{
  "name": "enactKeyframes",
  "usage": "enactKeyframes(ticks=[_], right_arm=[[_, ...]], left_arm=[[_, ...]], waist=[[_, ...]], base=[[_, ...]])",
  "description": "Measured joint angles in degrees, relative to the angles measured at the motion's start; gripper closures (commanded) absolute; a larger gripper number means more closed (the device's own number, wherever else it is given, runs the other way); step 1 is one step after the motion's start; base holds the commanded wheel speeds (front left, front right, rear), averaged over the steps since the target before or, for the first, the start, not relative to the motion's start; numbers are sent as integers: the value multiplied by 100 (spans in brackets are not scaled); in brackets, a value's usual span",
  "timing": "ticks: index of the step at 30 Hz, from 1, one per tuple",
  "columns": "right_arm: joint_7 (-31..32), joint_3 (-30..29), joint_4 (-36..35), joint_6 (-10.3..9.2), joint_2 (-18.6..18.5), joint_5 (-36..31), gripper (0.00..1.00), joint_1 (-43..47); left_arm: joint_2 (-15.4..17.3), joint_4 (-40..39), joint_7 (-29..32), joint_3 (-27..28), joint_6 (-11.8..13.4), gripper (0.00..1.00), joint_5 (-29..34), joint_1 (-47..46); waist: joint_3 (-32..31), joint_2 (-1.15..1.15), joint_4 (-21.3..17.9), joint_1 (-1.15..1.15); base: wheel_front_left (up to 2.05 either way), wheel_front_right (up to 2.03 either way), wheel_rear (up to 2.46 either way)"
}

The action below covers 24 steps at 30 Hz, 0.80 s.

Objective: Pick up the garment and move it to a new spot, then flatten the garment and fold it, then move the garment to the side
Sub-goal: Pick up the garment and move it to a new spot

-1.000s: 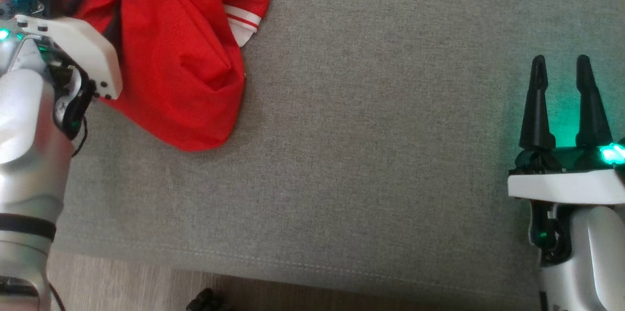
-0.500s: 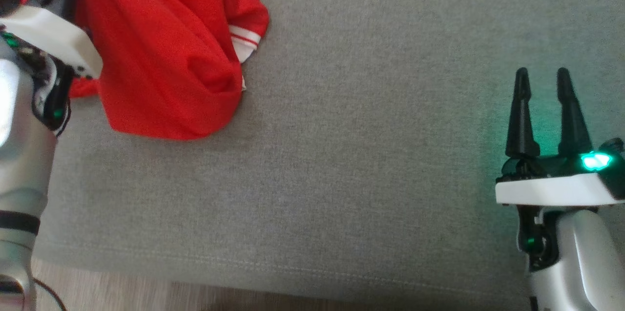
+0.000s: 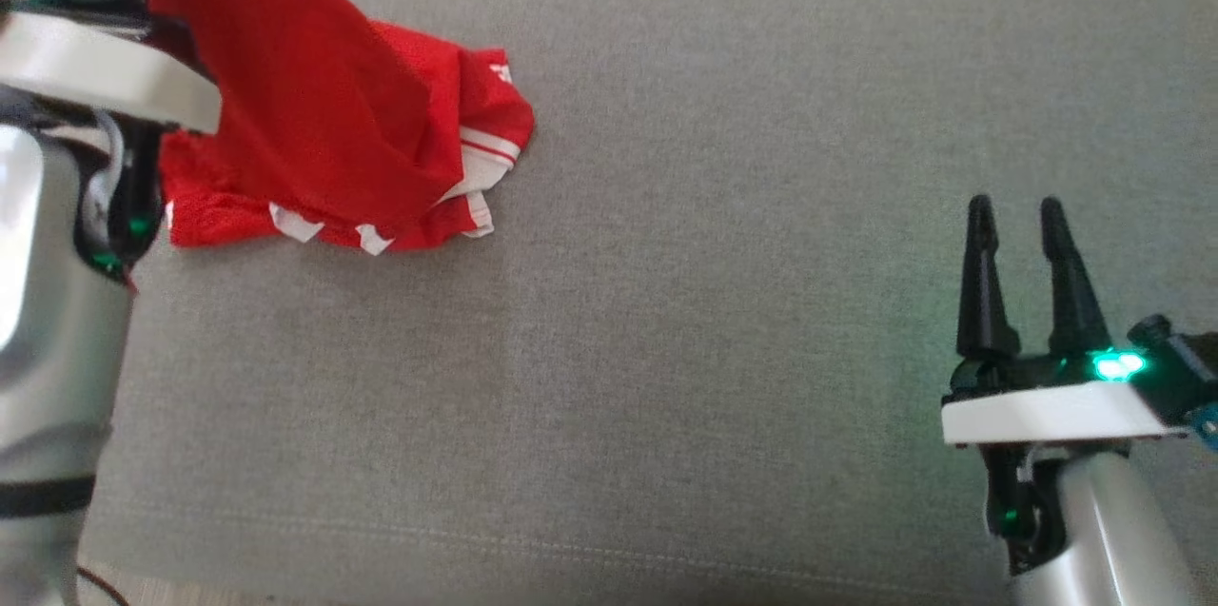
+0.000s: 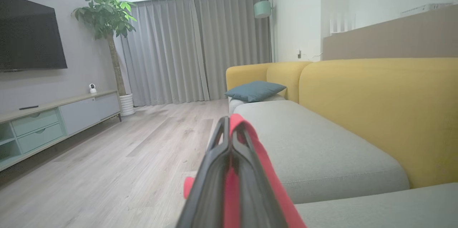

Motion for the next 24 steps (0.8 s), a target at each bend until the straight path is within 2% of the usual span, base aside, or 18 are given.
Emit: enactKeyframes(ticks=[9,15,20,24], right_arm=[[0,183,-13,0,1,101,0,68],[0,233,-52,0,1,218,0,60],[-8,365,-160,0,1,343,0,3],[-8,514,-269,0,1,408,0,-182]], left_arm=[[63,-1106,296,21,398,100,-9,294],[-21,-1502,419,-153,467,100,44,182],[-425,-1612,497,-461,602,100,208,-305],[-817,-1489,544,-786,600,100,344,-812]], waist=[[-210,0,-297,0],[-211,0,-589,0],[-184,0,-1006,0],[-137,0,-1426,0]], base=[[0,0,0],[0,0,0],[0,0,0],[0,0,0]])
